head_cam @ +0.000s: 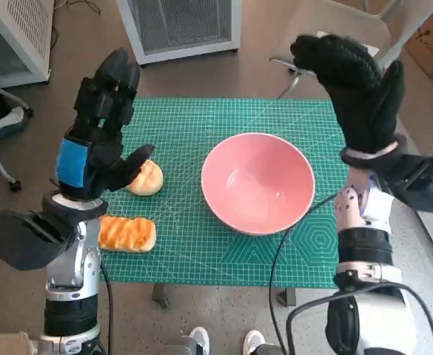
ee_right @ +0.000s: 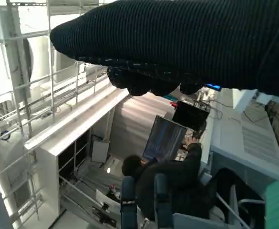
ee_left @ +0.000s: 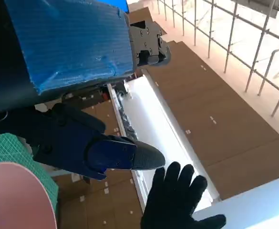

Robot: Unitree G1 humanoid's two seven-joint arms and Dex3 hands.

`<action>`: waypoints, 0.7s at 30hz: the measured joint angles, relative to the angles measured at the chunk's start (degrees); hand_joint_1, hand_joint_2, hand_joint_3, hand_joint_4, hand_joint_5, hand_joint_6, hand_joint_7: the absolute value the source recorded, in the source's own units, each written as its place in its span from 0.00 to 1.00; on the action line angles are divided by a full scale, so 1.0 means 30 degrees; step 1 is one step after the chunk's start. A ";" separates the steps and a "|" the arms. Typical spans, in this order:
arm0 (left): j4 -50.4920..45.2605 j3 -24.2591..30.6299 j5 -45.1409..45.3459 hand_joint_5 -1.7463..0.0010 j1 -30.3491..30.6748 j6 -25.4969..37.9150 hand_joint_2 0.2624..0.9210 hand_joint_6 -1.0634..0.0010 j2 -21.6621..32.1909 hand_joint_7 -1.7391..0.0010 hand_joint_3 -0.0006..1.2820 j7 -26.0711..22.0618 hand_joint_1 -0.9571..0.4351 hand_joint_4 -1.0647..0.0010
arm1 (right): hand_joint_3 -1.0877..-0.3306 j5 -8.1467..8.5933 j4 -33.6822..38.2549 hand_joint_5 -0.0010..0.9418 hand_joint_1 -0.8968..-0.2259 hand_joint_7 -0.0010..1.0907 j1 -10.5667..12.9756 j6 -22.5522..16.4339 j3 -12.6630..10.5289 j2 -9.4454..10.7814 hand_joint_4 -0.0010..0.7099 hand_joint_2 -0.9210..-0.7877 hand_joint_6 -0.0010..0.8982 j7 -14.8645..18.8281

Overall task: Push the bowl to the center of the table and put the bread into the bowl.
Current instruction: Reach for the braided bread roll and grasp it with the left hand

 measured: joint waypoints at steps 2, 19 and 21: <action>0.0017 -0.0012 0.0055 1.00 -0.0008 -0.0088 1.00 1.00 0.0032 0.76 0.18 -0.0071 0.33 0.94 | 0.51 0.0148 -0.0282 0.00 0.36 0.10 0.0128 0.0072 0.0055 -0.0004 0.35 0.00 0.35 0.0149; -0.3820 -0.0001 0.4046 1.00 0.1283 0.3948 0.91 0.98 0.4289 0.80 0.08 -0.1373 0.35 0.98 | 0.50 0.0664 -0.2039 0.00 0.38 0.11 0.0809 0.0690 0.0514 -0.0060 0.35 0.00 0.32 0.0381; -0.5107 0.0157 0.4950 1.00 0.1675 0.5524 0.89 0.97 0.5417 0.79 0.06 -0.1719 0.36 0.98 | 0.50 0.0667 -0.2039 0.00 0.38 0.11 0.0810 0.0678 0.0485 -0.0147 0.35 0.00 0.32 0.0380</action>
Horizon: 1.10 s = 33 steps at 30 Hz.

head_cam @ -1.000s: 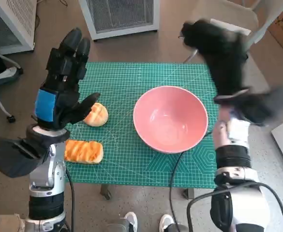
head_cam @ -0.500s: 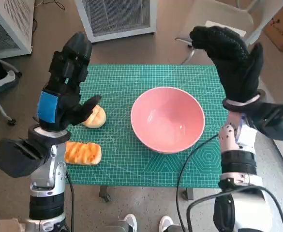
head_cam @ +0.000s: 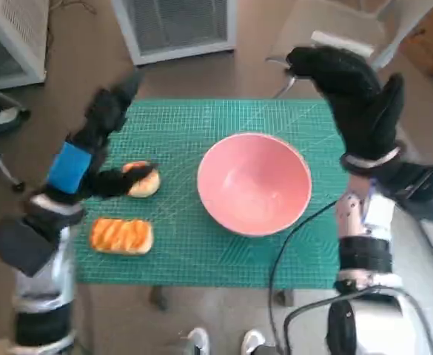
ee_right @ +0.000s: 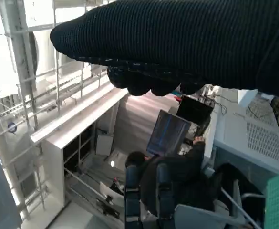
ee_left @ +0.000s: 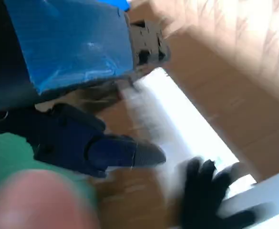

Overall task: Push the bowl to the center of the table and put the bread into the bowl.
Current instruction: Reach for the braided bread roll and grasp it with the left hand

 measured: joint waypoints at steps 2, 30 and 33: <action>-0.1257 0.0146 0.0810 1.00 0.0382 0.1663 0.88 0.96 0.1018 0.79 0.05 -0.0305 0.37 0.98 | 0.49 0.0001 0.0000 0.00 0.38 0.11 0.0000 -0.0006 -0.0011 -0.0044 0.35 0.00 0.32 0.0000; -0.5563 -0.2281 0.5117 1.00 0.2532 1.1476 0.76 0.75 0.5925 0.96 0.00 -0.3474 0.56 0.93 | 0.49 0.0723 0.0254 0.00 0.38 0.14 0.0023 0.0195 -0.0017 0.0146 0.35 0.00 0.32 0.0033; -0.5002 -0.2901 0.5498 0.99 0.2678 1.1506 0.76 0.75 0.5930 0.97 0.00 -0.3470 0.57 0.93 | 0.49 0.0754 0.0354 0.00 0.38 0.14 0.0023 0.0309 -0.0016 0.0168 0.35 0.00 0.32 0.0052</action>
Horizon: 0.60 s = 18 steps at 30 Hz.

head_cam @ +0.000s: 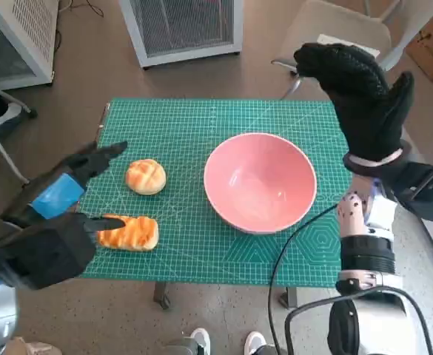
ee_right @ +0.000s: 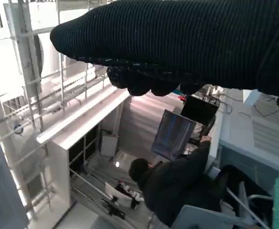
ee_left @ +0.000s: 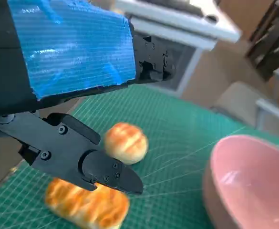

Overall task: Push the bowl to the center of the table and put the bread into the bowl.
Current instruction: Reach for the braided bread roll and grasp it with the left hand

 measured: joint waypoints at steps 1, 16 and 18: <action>0.0193 -0.0213 0.0074 0.99 0.0035 0.0000 0.75 0.74 -0.0002 0.97 0.00 0.0003 0.57 0.93 | 0.49 0.0007 0.0024 0.00 0.38 0.14 -0.0001 0.0042 -0.0001 0.0012 0.35 0.00 0.32 0.0002; 0.3278 -0.3592 0.2043 0.99 -0.0252 -0.0048 0.74 0.71 -0.0252 0.98 0.00 0.0074 0.56 0.90 | 0.50 0.0172 0.0082 0.01 0.38 0.16 -0.0001 0.0400 -0.0012 0.0124 0.37 0.00 0.32 0.0107; 0.3590 -0.4102 0.2423 0.99 -0.0453 0.0100 0.74 0.71 -0.0324 0.98 0.00 0.0068 0.55 0.89 | 0.50 0.0169 0.0081 0.01 0.38 0.16 0.0000 0.0398 -0.0008 0.0140 0.37 0.00 0.32 0.0109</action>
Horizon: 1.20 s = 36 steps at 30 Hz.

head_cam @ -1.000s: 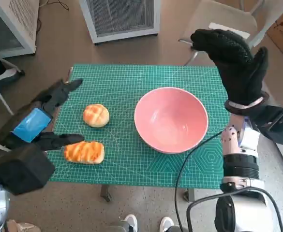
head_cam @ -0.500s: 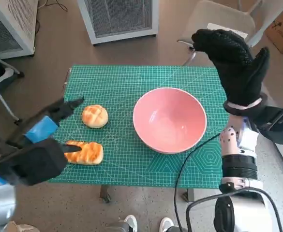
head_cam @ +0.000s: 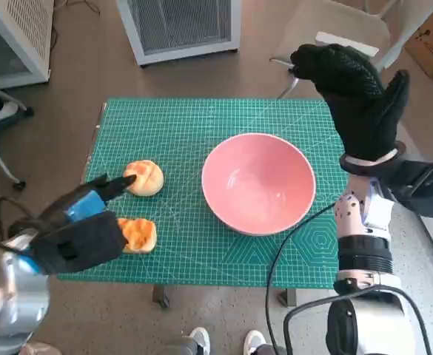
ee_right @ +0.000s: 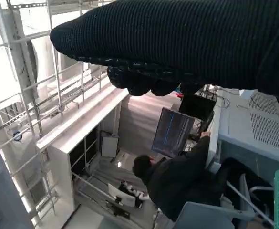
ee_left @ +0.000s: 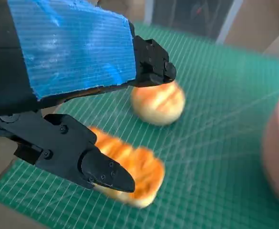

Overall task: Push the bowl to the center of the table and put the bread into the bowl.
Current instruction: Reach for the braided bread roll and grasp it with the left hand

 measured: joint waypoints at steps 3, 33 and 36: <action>0.0312 -0.0507 0.0412 0.99 -0.0242 0.0132 0.74 0.70 -0.0095 0.99 0.00 -0.0017 0.55 0.88 | 0.50 -0.0004 -0.0001 0.01 0.38 0.17 0.0000 -0.0001 0.0007 0.0022 0.37 0.00 0.32 0.0001; 0.5956 -0.4015 0.2969 0.95 -0.2623 0.0379 0.72 0.53 -0.1698 0.96 0.00 -0.0885 0.62 0.63 | 0.51 0.0147 -0.0360 0.00 0.37 0.19 0.0114 0.0168 -0.0001 -0.0137 0.37 0.00 0.30 0.0064; 0.6243 -0.4111 0.3087 0.82 -0.2758 0.0307 0.74 0.45 -0.1855 0.95 0.00 -0.0848 0.65 0.51 | 0.51 0.0145 -0.0344 0.00 0.38 0.19 0.0114 0.0117 -0.0011 -0.0152 0.37 0.00 0.30 0.0063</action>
